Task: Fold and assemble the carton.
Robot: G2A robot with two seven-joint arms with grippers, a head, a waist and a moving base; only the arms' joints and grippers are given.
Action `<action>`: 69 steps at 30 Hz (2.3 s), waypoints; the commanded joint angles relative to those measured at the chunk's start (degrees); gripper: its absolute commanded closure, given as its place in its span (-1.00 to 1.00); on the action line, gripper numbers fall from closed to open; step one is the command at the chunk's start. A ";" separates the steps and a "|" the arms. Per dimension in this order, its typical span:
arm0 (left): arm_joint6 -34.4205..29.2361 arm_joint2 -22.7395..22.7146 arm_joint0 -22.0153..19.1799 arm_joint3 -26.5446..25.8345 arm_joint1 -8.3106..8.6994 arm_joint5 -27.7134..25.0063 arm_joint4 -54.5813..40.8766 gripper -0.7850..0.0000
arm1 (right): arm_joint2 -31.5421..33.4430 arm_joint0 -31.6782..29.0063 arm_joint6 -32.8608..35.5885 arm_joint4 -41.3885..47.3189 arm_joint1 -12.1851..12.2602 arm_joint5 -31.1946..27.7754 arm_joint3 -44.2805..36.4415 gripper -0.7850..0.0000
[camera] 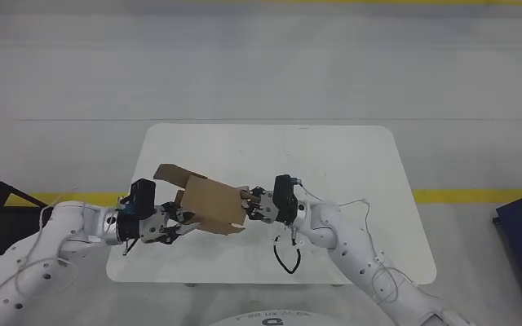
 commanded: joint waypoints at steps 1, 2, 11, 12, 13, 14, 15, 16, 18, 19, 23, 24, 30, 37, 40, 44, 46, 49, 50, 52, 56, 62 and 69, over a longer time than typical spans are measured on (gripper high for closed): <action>-1.90 0.54 -0.52 -0.14 0.23 0.00 -0.89 0.71 | 0.02 -0.01 0.22 -0.05 0.00 0.21 -0.03 1.00; -2.64 0.81 -0.83 -0.10 0.31 0.00 -1.47 0.70 | 0.02 -0.04 0.26 -0.04 0.00 0.25 -0.08 1.00; -8.79 4.10 -3.55 0.09 0.92 0.00 -5.33 0.99 | 0.23 -0.55 0.48 -0.79 0.15 0.33 -0.43 1.00; -9.19 4.36 -3.88 0.07 0.97 0.00 -5.67 1.00 | 0.24 -0.60 0.50 -0.83 0.16 0.34 -0.49 1.00; -9.49 4.53 -4.20 -0.07 1.03 0.00 -5.86 1.00 | 0.21 -0.66 0.52 -0.91 0.17 0.28 -0.58 1.00; -9.53 4.57 -4.49 -0.27 1.08 0.00 -5.96 1.00 | 0.21 -0.71 0.48 -1.05 0.19 0.26 -0.65 1.00; -9.09 4.50 -4.70 -0.55 1.13 0.00 -6.11 1.00 | 0.17 -0.80 0.43 -1.13 0.20 0.18 -0.71 1.00; -8.48 4.32 -4.80 -0.58 1.20 0.00 -6.15 1.00 | 0.12 -0.87 0.42 -1.25 0.21 0.15 -0.75 1.00; -6.81 3.70 -4.74 -0.44 1.34 0.00 -6.02 1.00 | -0.03 -0.95 0.71 -1.67 0.22 0.20 -0.78 1.00; -5.92 3.49 -4.52 -0.61 1.41 0.00 -5.78 1.00 | -0.12 -0.98 0.87 -1.83 0.22 0.29 -0.82 1.00; -2.56 2.87 -3.51 -0.60 1.88 0.00 -4.18 1.00 | -0.33 -0.96 1.12 -2.02 0.19 0.71 -0.92 1.00; -1.84 2.73 -3.35 -0.45 1.99 0.00 -3.85 1.00 | -0.38 -0.91 1.16 -1.97 0.17 0.80 -0.92 1.00; 1.43 2.56 -3.05 0.62 2.28 0.00 -3.19 1.00 | -0.20 -1.04 0.51 -1.72 0.26 0.08 -1.00 -0.77; 11.16 1.75 -2.38 4.50 2.05 0.00 -4.65 1.00 | 2.93 -2.69 -2.91 -0.59 1.36 -6.97 -1.73 -0.76; 17.33 2.26 -1.59 5.78 2.20 0.00 -4.25 1.00 | 5.47 -3.51 -4.93 1.68 2.01 -11.15 -1.80 -0.65; 25.65 4.27 -0.92 6.53 2.78 0.00 -1.36 1.00 | 8.07 -3.28 -6.17 8.84 2.57 -13.51 -0.39 -0.58; 29.41 5.50 -0.94 7.54 3.26 0.00 1.23 1.00 | 8.23 -1.85 -4.84 14.09 2.68 -13.51 1.12 -0.70; 31.84 7.78 -1.20 6.51 4.08 0.00 7.58 1.00 | 8.31 1.90 -2.01 21.83 2.20 -7.99 4.24 -0.54; 32.59 8.67 -1.33 5.75 4.33 0.00 8.92 1.00 | 7.47 3.03 -0.59 23.07 1.89 -5.98 4.53 -0.52; 32.60 10.04 -1.95 4.33 4.73 0.00 8.83 1.00 | 5.74 4.93 1.97 24.96 1.33 -3.74 5.27 -0.52; 32.60 12.48 -3.69 2.19 5.44 0.00 7.42 1.00 | 2.82 7.03 4.51 24.17 0.38 -0.58 5.92 -0.45; 32.60 16.03 -6.40 1.65 6.53 0.00 7.10 1.00 | 0.37 7.45 5.64 21.74 -0.20 -3.69 6.04 -0.47; 32.60 20.79 -9.94 2.51 7.51 0.00 8.89 1.00 | 1.12 6.88 6.04 21.59 0.00 -8.81 6.10 -0.33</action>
